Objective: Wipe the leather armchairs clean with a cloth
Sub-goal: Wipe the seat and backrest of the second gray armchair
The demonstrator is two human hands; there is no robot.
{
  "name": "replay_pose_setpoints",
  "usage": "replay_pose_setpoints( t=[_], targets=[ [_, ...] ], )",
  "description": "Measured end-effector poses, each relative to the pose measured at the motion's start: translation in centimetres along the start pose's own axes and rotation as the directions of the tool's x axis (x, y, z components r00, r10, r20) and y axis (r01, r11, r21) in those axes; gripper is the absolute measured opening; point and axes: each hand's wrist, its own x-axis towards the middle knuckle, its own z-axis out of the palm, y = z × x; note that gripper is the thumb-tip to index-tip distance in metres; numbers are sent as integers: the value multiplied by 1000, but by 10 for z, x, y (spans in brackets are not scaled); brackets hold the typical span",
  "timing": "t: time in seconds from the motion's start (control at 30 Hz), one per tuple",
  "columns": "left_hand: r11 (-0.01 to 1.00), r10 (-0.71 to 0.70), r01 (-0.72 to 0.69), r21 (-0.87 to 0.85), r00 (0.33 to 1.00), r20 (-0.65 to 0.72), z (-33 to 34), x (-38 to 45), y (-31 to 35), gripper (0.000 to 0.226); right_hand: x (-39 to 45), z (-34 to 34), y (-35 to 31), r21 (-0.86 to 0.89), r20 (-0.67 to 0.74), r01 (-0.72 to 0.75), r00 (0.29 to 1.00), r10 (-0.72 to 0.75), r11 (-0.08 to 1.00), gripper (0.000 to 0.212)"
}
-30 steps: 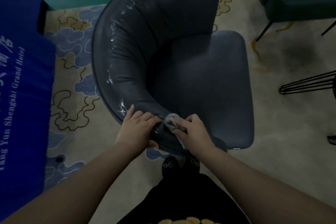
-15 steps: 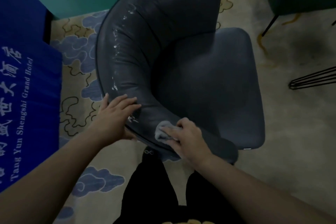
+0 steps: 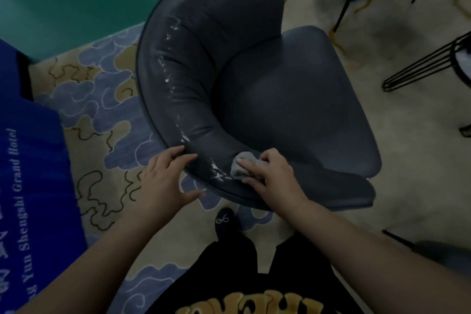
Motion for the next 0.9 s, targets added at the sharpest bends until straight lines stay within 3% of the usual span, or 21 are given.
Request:
replay_pose_setpoints(
  t=[0.07,0.23,0.47,0.73,0.9],
  targets=[
    [1000,19,-19,-8,1000,25,-2,-1,-15,76,3,1,0,-18,18,-12,1000,12,1000,42],
    [996,30,-34,-84,999,-42,0,6,-35,59,-10,-6,16,-20,-101,-108,989,105,994,42],
    [982,44,-67,-177,991,-130,9,13,-37,49,21,36,-52,17,-12,12,1000,-12,1000,47],
    [983,-8,-22,-181,986,-165,8,23,-46,51,-3,16,-29,-51,-56,65,996,-68,997,50],
    [971,-81,36,-236,980,-181,15,20,-46,52,29,36,-62,-108,23,95,995,-93,990,49]
  ],
)
